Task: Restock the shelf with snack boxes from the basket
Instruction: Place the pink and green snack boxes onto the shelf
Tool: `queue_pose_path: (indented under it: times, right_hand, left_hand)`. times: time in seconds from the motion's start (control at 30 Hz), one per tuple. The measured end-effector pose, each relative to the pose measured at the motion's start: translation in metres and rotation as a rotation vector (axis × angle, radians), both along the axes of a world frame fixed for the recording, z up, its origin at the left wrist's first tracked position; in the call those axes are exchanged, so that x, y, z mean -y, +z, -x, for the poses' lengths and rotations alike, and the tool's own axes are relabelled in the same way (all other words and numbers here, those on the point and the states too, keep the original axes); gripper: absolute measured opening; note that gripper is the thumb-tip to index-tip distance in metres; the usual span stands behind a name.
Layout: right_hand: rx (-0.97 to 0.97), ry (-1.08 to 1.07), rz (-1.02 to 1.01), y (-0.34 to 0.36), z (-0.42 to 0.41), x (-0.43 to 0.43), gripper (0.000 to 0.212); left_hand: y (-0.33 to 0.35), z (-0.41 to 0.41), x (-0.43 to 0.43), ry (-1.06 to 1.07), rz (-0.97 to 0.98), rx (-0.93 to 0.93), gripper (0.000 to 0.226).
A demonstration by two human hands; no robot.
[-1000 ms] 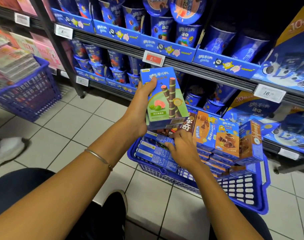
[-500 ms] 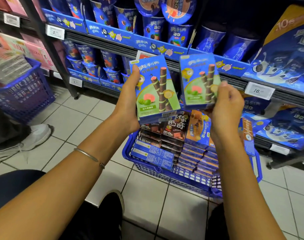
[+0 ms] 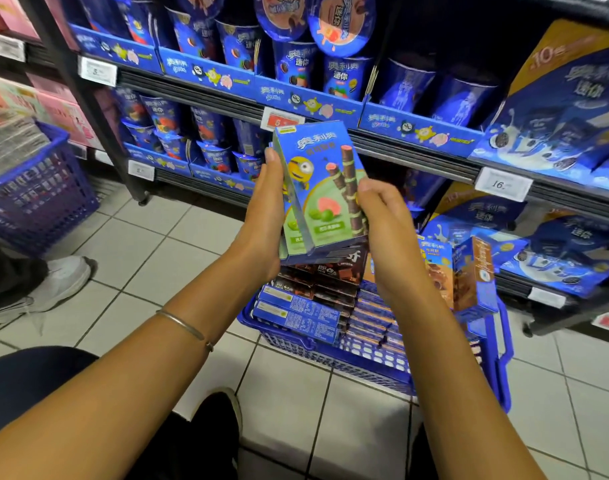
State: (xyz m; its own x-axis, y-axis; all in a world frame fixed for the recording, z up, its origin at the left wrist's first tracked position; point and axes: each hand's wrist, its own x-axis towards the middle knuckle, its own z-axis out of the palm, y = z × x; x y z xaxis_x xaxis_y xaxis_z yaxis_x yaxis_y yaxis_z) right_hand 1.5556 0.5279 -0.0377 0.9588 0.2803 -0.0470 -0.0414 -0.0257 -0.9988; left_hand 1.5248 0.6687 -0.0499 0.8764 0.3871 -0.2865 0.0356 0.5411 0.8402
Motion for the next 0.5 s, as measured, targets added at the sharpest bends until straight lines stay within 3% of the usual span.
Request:
queue_pose_path:
  times: [0.17,0.5]
  right_hand:
    - [-0.143,0.183,-0.083,-0.005,0.005,-0.005,0.035]
    - [-0.177,0.136,-0.049,-0.028,-0.011,-0.017,0.033]
  left_hand:
    - [0.000,0.003,0.005,0.007,-0.030,0.020,0.078]
    - [-0.014,-0.015,-0.002,-0.096,-0.054,0.029,0.080]
